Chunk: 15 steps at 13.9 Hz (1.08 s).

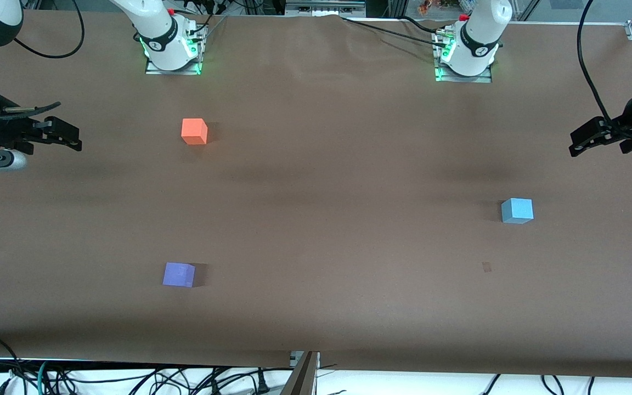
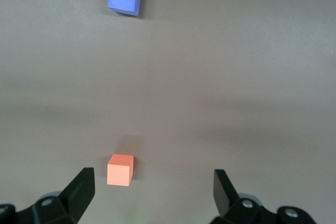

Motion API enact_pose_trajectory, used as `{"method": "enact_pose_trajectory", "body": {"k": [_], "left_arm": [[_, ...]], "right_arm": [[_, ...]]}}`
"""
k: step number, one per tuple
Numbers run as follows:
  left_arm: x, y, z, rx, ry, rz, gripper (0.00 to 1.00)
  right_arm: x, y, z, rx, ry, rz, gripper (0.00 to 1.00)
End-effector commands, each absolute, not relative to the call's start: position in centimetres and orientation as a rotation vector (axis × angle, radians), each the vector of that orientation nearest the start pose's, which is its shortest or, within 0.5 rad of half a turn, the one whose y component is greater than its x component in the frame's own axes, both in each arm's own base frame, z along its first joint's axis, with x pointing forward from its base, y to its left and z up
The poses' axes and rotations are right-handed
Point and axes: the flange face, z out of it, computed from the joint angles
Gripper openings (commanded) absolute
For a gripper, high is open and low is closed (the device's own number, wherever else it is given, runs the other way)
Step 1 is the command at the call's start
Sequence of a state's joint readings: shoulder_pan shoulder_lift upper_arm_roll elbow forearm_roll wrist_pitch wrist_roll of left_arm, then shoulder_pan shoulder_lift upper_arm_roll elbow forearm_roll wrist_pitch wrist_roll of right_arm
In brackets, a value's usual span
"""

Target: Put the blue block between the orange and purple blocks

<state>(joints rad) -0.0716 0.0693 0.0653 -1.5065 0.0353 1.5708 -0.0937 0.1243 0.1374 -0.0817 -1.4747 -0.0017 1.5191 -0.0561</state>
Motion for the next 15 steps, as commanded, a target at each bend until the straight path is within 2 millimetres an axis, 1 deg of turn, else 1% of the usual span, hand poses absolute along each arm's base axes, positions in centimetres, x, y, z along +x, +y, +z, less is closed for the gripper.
{"method": "enact_pose_trajectory", "body": {"k": [1,3,6,10,13,15], "left_arm": [[57.8,0.1,62.1,-3.096,-0.150,-0.008,1.00],[57.8,0.0,62.1,-3.098,-0.150,-0.008,1.00],[57.8,0.1,62.0,-3.096,-0.152,-0.001,1.00],[57.7,0.2,61.9,-3.096,-0.155,0.008,1.00],[57.7,0.1,62.0,-3.096,-0.150,0.008,1.00],[57.7,0.1,61.9,-3.097,-0.153,0.013,1.00]], "right_arm": [[59.2,2.9,59.2,-3.137,-0.160,0.130,1.00],[59.2,2.6,59.2,-3.136,-0.179,0.132,1.00],[59.1,2.8,59.2,-3.139,-0.181,0.132,1.00],[59.2,1.5,59.4,-3.145,-0.136,0.125,1.00],[59.2,1.1,59.5,-3.148,-0.126,0.125,1.00],[59.2,1.2,59.6,-3.146,-0.124,0.120,1.00]]}}
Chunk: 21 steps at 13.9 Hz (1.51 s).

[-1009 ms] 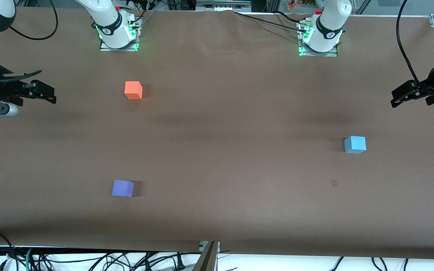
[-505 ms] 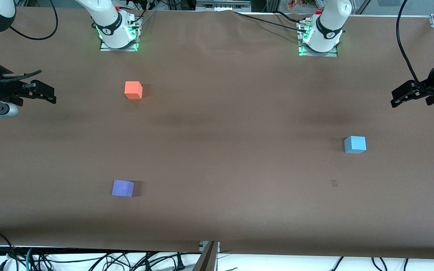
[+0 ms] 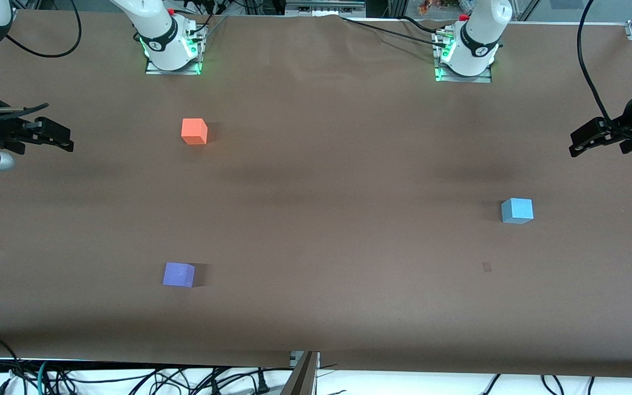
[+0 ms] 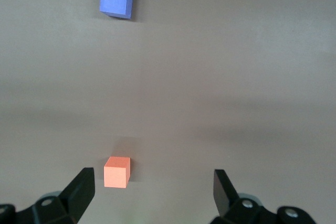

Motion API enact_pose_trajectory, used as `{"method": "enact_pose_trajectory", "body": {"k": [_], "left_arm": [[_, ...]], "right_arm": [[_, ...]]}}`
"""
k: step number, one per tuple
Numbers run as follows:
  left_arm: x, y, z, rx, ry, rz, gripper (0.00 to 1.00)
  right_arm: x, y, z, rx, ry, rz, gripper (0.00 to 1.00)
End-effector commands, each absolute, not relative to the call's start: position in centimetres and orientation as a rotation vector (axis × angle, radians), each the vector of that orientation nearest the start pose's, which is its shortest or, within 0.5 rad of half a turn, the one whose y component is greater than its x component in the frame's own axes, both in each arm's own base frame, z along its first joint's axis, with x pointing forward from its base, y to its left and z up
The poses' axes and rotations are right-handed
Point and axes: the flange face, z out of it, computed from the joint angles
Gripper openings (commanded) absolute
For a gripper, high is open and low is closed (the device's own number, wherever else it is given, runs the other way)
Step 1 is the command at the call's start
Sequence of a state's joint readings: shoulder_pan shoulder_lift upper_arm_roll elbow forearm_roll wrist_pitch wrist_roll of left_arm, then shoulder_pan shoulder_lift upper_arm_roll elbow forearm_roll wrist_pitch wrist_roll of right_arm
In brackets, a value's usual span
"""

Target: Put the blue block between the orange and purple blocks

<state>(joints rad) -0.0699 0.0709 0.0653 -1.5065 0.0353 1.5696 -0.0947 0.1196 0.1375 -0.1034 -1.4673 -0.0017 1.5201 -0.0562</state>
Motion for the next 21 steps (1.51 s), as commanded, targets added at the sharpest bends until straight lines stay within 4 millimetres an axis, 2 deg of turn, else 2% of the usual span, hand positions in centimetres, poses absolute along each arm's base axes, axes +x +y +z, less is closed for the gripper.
{"method": "enact_pose_trajectory", "body": {"k": [1,4,10,16,17,19,21], "left_arm": [[57.7,0.1,61.9,-3.097,-0.153,0.013,1.00],[57.7,-0.1,62.0,-3.098,-0.145,0.006,1.00],[57.7,0.0,61.9,-3.095,-0.126,0.009,1.00],[58.2,0.1,61.3,-3.093,-0.128,0.016,1.00],[59.0,0.1,59.7,-3.086,-0.124,0.055,1.00],[59.7,0.7,58.2,-3.076,-0.130,0.093,1.00],[60.9,1.4,55.4,-3.048,-0.139,0.154,1.00]], "right_arm": [[59.2,1.1,59.6,-3.148,-0.124,0.120,1.00],[59.2,-0.3,59.5,-3.143,-0.091,0.129,1.00],[58.9,0.0,59.6,-3.141,-0.078,0.124,1.00],[56.9,-1.3,60.6,-3.132,-0.046,0.124,1.00],[56.5,-1.3,60.9,-3.130,-0.044,0.121,1.00],[55.7,-1.4,60.1,-3.128,-0.045,0.117,1.00],[55.7,-1.2,59.8,-3.131,-0.060,0.112,1.00]]}}
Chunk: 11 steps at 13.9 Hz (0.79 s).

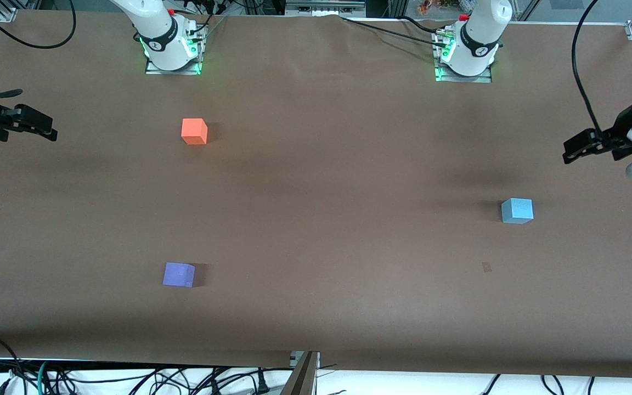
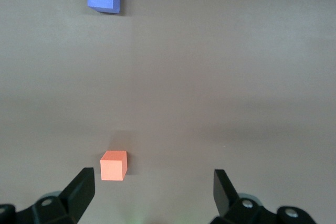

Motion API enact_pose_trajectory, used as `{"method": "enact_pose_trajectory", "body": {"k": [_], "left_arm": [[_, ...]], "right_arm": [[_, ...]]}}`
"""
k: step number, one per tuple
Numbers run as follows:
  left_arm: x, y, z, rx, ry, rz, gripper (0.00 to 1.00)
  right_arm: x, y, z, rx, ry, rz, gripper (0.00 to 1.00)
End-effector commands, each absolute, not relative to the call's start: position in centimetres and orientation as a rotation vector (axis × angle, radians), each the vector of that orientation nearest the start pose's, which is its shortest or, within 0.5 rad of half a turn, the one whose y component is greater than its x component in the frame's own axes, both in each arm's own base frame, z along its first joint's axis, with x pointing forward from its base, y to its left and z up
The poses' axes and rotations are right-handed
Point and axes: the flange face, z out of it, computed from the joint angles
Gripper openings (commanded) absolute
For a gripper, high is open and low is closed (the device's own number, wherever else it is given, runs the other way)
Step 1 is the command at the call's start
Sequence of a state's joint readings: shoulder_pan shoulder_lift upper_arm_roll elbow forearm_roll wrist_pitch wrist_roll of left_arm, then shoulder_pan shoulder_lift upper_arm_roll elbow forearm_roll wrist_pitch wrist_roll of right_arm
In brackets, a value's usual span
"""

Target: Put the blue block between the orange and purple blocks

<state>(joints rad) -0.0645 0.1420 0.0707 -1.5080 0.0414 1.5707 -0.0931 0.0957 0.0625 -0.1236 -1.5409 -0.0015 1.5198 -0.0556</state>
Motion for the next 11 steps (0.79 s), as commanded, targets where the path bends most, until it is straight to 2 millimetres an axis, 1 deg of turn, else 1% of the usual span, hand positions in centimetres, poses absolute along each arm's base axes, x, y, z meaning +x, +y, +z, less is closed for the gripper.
{"method": "enact_pose_trajectory", "body": {"k": [1,2,3,4,5,6,7,8,9,10,11], "left_arm": [[62.3,1.6,52.1,-3.016,-0.140,0.204,1.00],[63.3,2.6,50.3,-3.014,-0.166,0.235,1.00],[63.8,4.7,50.8,-3.020,-0.211,0.212,1.00],[64.1,6.0,49.5,-3.018,-0.241,0.239,1.00],[64.4,6.1,48.6,-3.038,-0.255,0.262,1.00],[64.9,6.1,47.8,-3.062,-0.264,0.250,1.00],[65.6,7.2,46.3,-3.069,-0.287,0.201,1.00],[65.7,9.0,44.1,-3.081,-0.318,0.200,1.00],[66.1,8.7,42.6,-3.131,-0.297,0.181,1.00],[66.4,8.7,40.0,-3.156,-0.297,0.190,1.00],[66.2,8.5,37.6,-3.155,-0.295,0.202,1.00]], "right_arm": [[55.8,-1.0,59.6,-3.129,-0.067,0.122,1.00],[55.9,-1.0,59.6,-3.127,-0.069,0.133,1.00],[56.3,-1.1,59.0,-3.123,-0.069,0.142,1.00],[56.3,-1.1,59.0,-3.123,-0.064,0.145,1.00],[56.3,-0.9,59.0,-3.124,-0.064,0.140,1.00],[56.3,-0.7,59.0,-3.124,-0.064,0.145,1.00],[56.3,-0.6,58.9,-3.124,-0.067,0.150,1.00],[56.3,-0.6,58.9,-3.124,-0.067,0.150,1.00],[56.3,-0.6,58.9,-3.124,-0.069,0.150,1.00],[56.3,-0.4,58.9,-3.123,-0.074,0.150,1.00],[56.3,-0.2,58.9,-3.124,-0.079,0.148,1.00]]}}
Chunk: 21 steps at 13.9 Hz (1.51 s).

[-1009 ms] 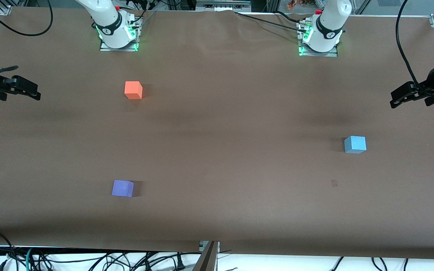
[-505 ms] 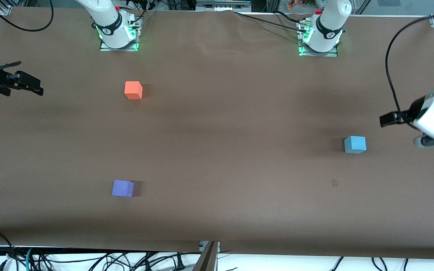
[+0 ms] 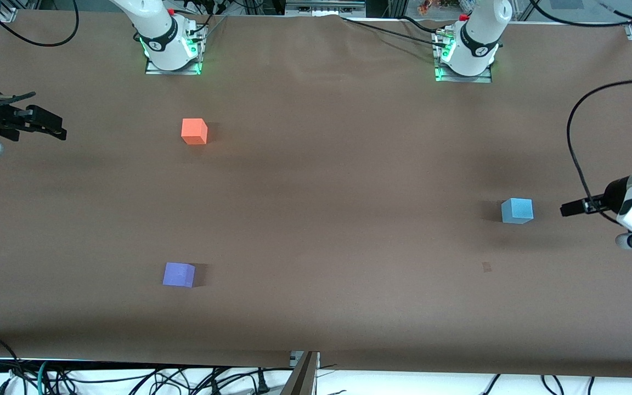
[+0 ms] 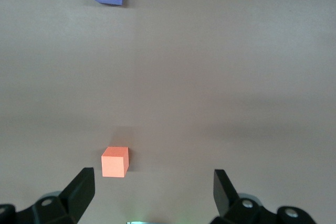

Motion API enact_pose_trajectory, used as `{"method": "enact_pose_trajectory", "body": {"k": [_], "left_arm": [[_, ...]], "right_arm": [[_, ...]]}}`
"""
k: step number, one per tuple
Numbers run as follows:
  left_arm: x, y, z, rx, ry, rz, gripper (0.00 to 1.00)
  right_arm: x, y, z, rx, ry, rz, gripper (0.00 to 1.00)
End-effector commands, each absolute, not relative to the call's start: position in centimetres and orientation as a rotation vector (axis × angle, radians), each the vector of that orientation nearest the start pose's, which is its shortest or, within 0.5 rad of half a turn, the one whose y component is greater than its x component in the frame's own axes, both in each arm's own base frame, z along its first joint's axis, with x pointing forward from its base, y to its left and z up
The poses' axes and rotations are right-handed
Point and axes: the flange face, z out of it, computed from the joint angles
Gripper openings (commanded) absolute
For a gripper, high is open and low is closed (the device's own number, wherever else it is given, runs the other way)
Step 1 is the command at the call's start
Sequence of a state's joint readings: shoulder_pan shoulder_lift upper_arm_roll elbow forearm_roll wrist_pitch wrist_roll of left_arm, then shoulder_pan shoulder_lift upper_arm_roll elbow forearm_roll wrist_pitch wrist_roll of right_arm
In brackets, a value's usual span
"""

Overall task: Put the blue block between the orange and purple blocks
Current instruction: 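Reach the left gripper down over the light blue cube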

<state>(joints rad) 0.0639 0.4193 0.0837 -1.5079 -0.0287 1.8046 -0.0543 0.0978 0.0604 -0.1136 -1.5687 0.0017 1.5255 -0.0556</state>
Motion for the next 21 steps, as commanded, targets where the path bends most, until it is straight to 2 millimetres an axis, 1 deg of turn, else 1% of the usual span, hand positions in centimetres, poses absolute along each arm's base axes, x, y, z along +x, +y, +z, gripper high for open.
{"method": "enact_pose_trajectory", "body": {"k": [1,2,3,4,5,6,8,10,11,12,13,15,16,19,20,21], "left_arm": [[65.6,7.9,34.7,-3.149,-0.281,0.193,1.00],[64.9,7.4,32.0,-3.144,-0.261,0.155,1.00],[64.2,5.8,28.7,-3.142,-0.220,0.114,1.00],[63.5,4.4,26.1,-3.135,-0.175,0.078,1.00],[63.2,4.4,25.3,-3.111,-0.135,0.064,1.00],[63.2,4.5,25.2,-3.098,-0.111,0.072,1.00],[62.7,4.6,25.0,-3.100,-0.037,0.147,1.00],[62.3,5.6,24.6,-3.105,0.072,0.176,1.00],[62.2,6.7,24.5,-3.105,0.148,0.181,1.00],[62.1,7.4,24.3,-3.107,0.187,0.187,1.00],[62.0,8.0,23.7,-3.108,0.195,0.194,1.00],[61.5,9.8,22.5,-3.117,0.157,0.218,1.00],[61.4,9.6,21.8,-3.121,0.157,0.234,1.00],[61.2,9.1,21.2,-3.125,0.164,0.240,1.00],[61.2,8.5,20.8,-3.129,0.175,0.244,1.00],[61.3,7.9,20.9,-3.132,0.191,0.241,1.00]], "right_arm": [[56.4,-0.2,58.9,-3.124,-0.079,0.138,1.00],[56.5,-0.2,58.8,-3.125,-0.079,0.138,1.00],[56.5,-0.2,58.8,-3.123,-0.078,0.138,1.00],[56.5,-0.1,58.8,-3.122,-0.081,0.140,1.00],[56.5,-0.1,58.7,-3.121,-0.081,0.145,1.00],[56.6,-0.1,58.7,-3.122,-0.081,0.143,1.00],[56.6,-0.1,58.7,-3.122,-0.081,0.143,1.00],[56.5,-0.1,58.7,-3.121,-0.081,0.145,1.00],[56.6,0.0,58.8,-3.122,-0.083,0.140,1.00],[56.6,0.0,58.8,-3.122,-0.083,0.140,1.00],[56.5,0.0,58.8,-3.122,-0.081,0.143,1.00],[56.5,0.0,58.8,-3.121,-0.083,0.145,1.00],[56.5,0.0,58.8,-3.122,-0.083,0.143,1.00],[56.6,0.1,58.8,-3.122,-0.086,0.138,1.00],[56.6,0.0,58.7,-3.122,-0.083,0.140,1.00],[56.6,0.0,58.8,-3.122,-0.083,0.138,1.00]]}}
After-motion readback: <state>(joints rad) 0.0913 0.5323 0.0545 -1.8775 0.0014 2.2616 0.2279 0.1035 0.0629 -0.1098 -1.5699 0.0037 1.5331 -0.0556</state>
